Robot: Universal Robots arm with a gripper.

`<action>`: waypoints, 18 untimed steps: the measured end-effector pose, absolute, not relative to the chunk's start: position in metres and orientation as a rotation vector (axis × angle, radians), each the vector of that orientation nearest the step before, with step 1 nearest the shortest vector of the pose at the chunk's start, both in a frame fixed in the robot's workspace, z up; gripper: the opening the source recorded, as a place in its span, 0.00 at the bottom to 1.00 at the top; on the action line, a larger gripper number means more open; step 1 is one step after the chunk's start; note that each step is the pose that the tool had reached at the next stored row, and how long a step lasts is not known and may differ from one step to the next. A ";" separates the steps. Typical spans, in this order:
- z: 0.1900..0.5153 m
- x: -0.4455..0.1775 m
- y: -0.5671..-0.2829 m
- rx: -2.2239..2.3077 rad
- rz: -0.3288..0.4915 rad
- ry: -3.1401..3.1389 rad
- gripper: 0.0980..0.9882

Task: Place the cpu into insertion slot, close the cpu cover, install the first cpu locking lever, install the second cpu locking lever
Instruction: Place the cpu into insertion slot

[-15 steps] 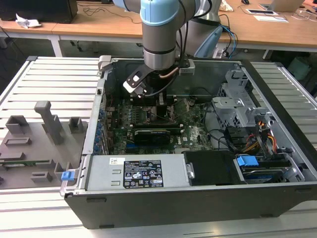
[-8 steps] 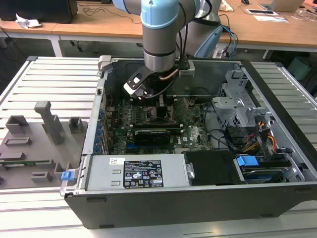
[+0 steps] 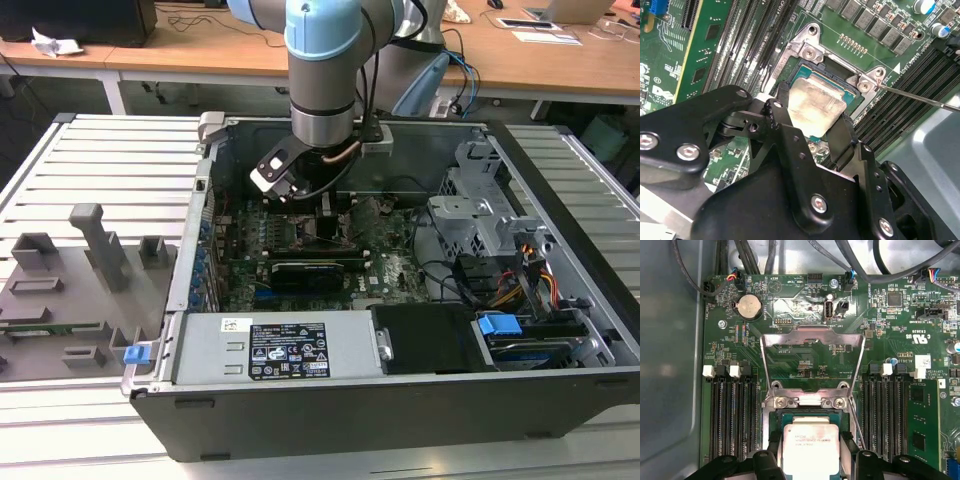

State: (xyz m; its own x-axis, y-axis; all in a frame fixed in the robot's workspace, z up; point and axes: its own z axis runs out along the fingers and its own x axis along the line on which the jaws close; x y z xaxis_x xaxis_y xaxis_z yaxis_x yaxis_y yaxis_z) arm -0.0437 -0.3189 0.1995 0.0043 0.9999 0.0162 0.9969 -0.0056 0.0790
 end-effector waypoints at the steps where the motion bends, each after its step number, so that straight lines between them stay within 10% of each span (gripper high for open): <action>1: 0.200 -0.044 -0.319 2.194 0.104 2.183 0.50; 18: 0.214 -0.044 -0.319 2.196 0.101 2.185 0.50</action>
